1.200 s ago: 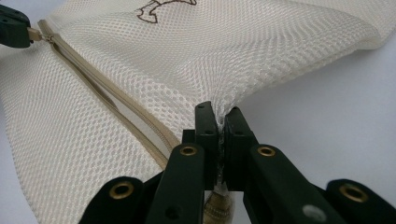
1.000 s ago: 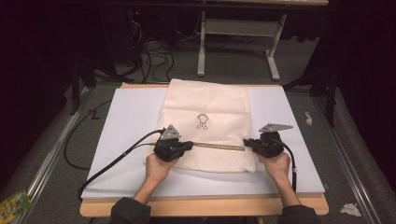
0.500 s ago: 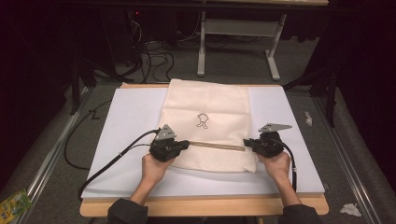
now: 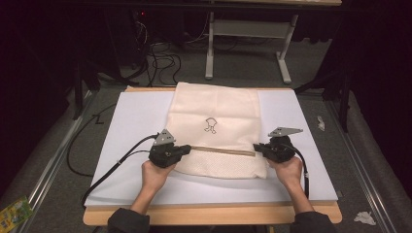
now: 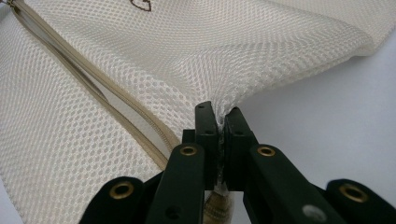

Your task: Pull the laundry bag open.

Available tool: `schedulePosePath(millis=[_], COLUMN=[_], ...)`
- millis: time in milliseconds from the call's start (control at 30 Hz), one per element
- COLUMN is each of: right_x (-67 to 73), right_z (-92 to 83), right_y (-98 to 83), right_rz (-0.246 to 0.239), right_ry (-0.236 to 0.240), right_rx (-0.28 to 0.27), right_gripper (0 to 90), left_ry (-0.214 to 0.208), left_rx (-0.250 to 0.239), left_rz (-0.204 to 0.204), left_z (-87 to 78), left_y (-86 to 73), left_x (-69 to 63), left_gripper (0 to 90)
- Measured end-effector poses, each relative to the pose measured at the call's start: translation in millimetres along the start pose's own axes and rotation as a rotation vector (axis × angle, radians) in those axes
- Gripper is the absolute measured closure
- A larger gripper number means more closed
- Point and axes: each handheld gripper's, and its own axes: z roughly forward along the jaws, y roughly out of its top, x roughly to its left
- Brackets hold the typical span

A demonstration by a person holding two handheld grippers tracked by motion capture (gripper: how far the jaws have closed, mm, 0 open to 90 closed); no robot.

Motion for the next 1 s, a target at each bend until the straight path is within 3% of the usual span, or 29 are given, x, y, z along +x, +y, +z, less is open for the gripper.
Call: schedulePosePath(millis=[633, 1000], right_x=[-2.6, -1.8], right_z=[0.4, 0.4], right_y=[-1.1, 0.2], right_rz=[0.0, -0.003], right_ry=[-0.001, -0.003], right_rx=[0.007, 0.005], right_gripper=[88.1, 88.1], left_ry=[0.023, 0.03], left_rx=[-0.026, -0.022], left_rz=[-0.024, -0.014], left_z=[-13.3, -15.1], left_y=[-4.7, -5.0], left_x=[9.9, 8.7], left_gripper=[87.0, 86.9])
